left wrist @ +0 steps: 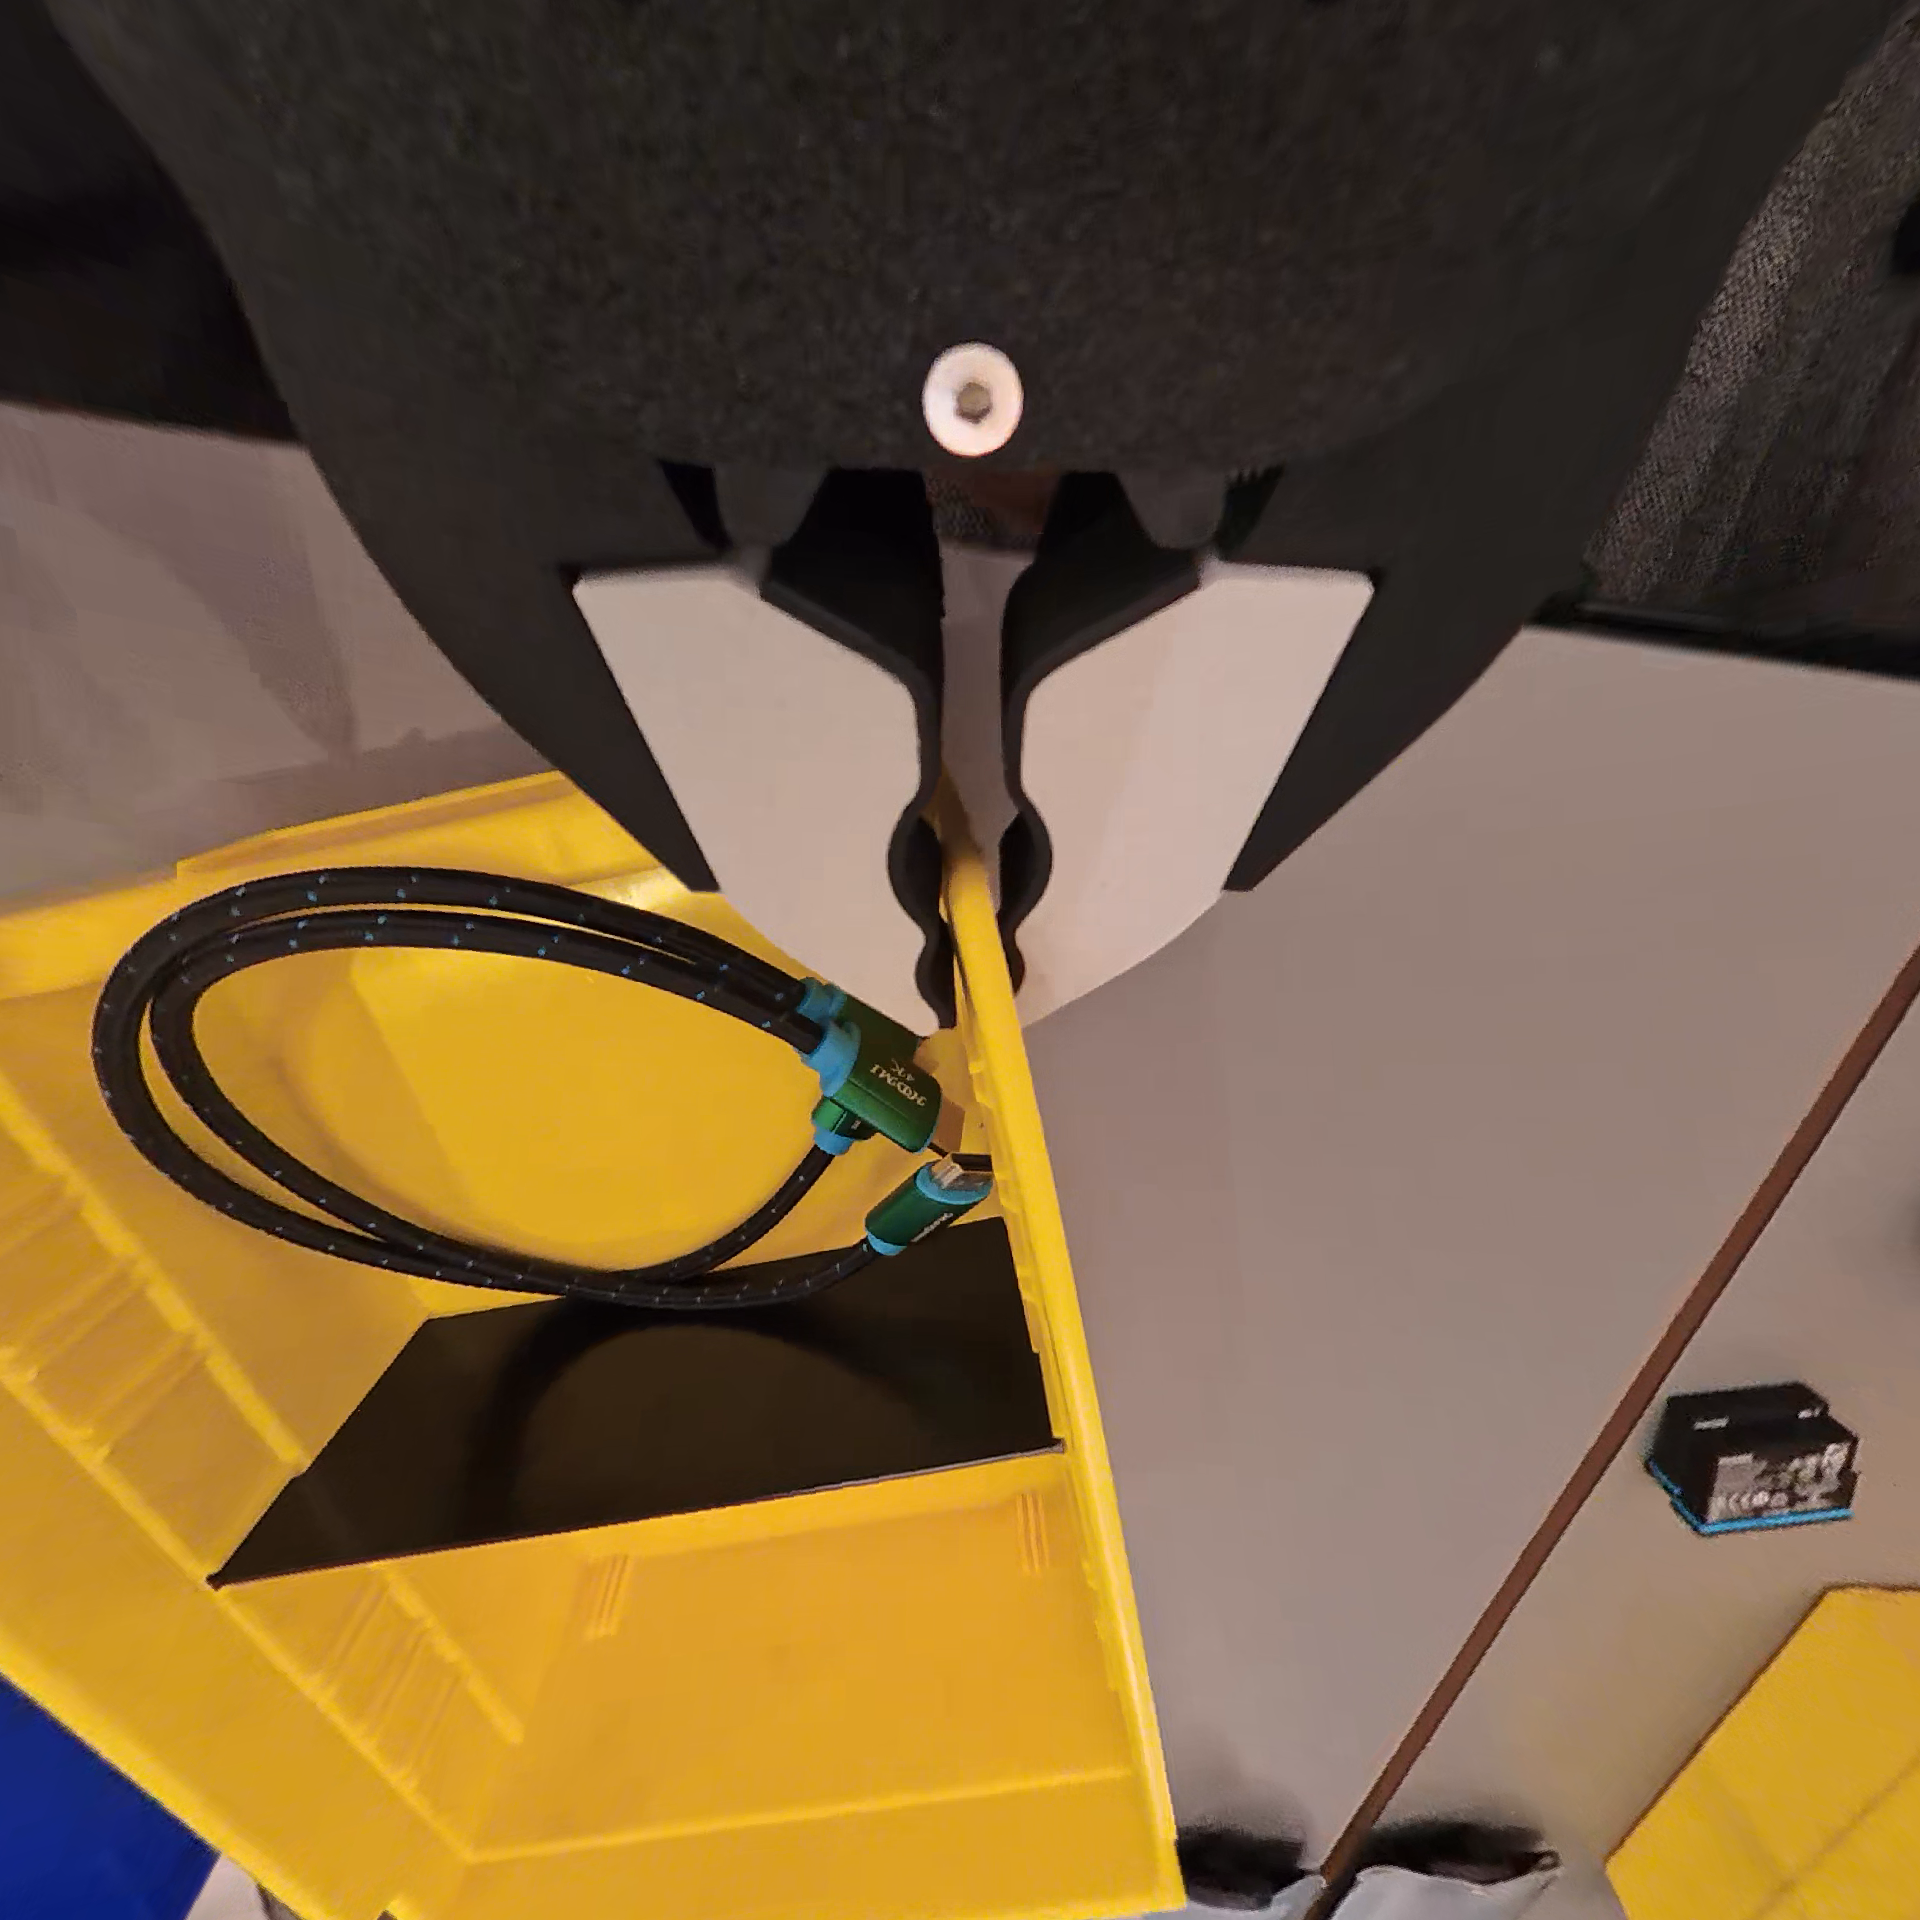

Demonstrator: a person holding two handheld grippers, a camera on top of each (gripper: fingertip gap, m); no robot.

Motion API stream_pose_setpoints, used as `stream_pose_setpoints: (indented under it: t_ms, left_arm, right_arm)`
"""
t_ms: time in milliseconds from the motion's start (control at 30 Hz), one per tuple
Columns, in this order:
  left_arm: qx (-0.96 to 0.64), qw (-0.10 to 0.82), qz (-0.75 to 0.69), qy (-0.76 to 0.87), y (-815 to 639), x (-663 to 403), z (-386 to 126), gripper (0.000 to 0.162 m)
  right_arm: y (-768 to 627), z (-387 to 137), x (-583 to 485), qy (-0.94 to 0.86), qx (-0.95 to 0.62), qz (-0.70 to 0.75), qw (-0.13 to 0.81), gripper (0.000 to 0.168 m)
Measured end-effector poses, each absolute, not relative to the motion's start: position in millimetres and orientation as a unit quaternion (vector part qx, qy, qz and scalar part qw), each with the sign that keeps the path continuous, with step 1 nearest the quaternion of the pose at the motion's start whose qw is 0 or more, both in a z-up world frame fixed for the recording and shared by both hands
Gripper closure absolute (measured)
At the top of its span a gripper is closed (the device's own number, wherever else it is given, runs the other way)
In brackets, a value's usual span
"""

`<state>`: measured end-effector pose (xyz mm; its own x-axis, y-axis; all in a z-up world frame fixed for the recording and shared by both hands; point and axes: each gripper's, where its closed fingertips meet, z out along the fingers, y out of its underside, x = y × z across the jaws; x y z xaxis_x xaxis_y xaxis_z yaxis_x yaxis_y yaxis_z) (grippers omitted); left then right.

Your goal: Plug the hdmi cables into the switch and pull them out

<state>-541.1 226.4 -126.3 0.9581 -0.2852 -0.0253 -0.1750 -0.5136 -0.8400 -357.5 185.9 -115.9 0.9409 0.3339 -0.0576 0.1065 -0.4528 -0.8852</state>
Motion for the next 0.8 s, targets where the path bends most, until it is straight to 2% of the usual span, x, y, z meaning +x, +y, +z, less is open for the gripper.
stream_pose_setpoints:
  t_ms: [100, 200, 367, 533, 700, 800]
  left_arm:
    - [-0.865, 0.481, -0.072, 0.123, 202, -545, -126, 0.157]
    - [-0.847, 0.51, -0.082, 0.127, 180, -547, -124, 0.156]
    - [-0.814, 0.565, -0.051, 0.122, 154, -553, -93, 0.156]
    - [-0.748, 0.649, -0.024, 0.138, 147, -522, -12, 0.157]
    - [-0.696, 0.694, -0.062, 0.175, 161, -428, 61, 0.158]
    - [-0.679, 0.692, -0.087, 0.228, 176, -343, 74, 0.157]
  right_arm:
    - [192, -126, -359, -0.089, -0.863, 0.101, 0.488, 0.15]
    - [186, -127, -357, -0.098, -0.864, 0.071, 0.489, 0.159]
    - [162, -110, -363, -0.127, -0.848, 0.055, 0.512, 0.16]
    - [154, -38, -335, -0.115, -0.779, 0.018, 0.616, 0.16]
    - [140, 40, -248, -0.062, -0.732, -0.03, 0.678, 0.16]
    - [130, 64, -167, -0.008, -0.722, -0.075, 0.688, 0.161]
